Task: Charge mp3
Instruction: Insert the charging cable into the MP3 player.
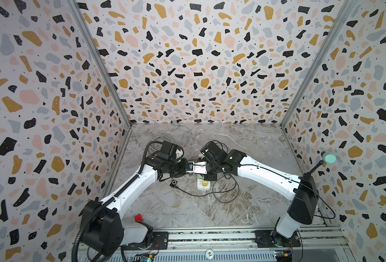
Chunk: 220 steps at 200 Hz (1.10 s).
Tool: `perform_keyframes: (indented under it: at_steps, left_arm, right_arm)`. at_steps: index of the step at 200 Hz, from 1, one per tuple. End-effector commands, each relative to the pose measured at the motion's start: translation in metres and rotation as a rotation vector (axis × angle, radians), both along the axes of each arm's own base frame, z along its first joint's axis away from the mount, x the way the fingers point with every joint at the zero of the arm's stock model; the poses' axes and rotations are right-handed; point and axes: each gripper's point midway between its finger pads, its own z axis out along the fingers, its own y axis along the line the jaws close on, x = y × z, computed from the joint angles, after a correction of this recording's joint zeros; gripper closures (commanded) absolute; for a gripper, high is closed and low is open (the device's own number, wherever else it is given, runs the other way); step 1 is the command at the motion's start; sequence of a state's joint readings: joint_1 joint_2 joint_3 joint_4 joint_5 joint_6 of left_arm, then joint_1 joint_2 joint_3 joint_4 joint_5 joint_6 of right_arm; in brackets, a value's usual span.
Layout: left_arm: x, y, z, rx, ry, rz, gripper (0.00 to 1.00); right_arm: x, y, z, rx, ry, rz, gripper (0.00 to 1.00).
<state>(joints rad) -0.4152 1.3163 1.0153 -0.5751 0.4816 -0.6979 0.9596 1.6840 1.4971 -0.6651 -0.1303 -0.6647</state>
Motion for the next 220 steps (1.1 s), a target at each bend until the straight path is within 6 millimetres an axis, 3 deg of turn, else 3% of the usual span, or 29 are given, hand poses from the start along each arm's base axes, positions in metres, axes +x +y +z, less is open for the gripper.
perform_keyframes:
  at_steps: [1,45,120,147,169,220]
  left_arm:
    - [-0.001,-0.039,0.064,-0.204,-0.13,-0.157,1.0]
    - [-0.011,-0.042,0.073,-0.234,-0.156,-0.219,1.0]
    - [-0.02,-0.03,0.044,-0.113,-0.109,-0.235,1.0]
    - [-0.025,-0.016,0.016,-0.021,-0.046,-0.196,1.0]
    - [-0.035,0.005,-0.015,0.084,0.021,-0.127,1.0]
    - [-0.066,0.047,-0.086,0.258,0.17,0.002,1.0]
  right_arm:
    - [-0.01,0.025,0.012,0.102,-0.013,0.094,1.0]
    - [-0.008,0.027,0.016,0.173,0.035,0.117,1.0]
    - [-0.01,0.034,0.014,0.16,0.092,0.088,1.0]
    - [-0.006,0.028,0.015,0.141,0.101,0.017,1.0]
    - [-0.008,0.008,0.014,0.145,0.114,-0.052,1.0]
    - [-0.039,-0.034,0.033,0.233,0.123,-0.082,1.0]
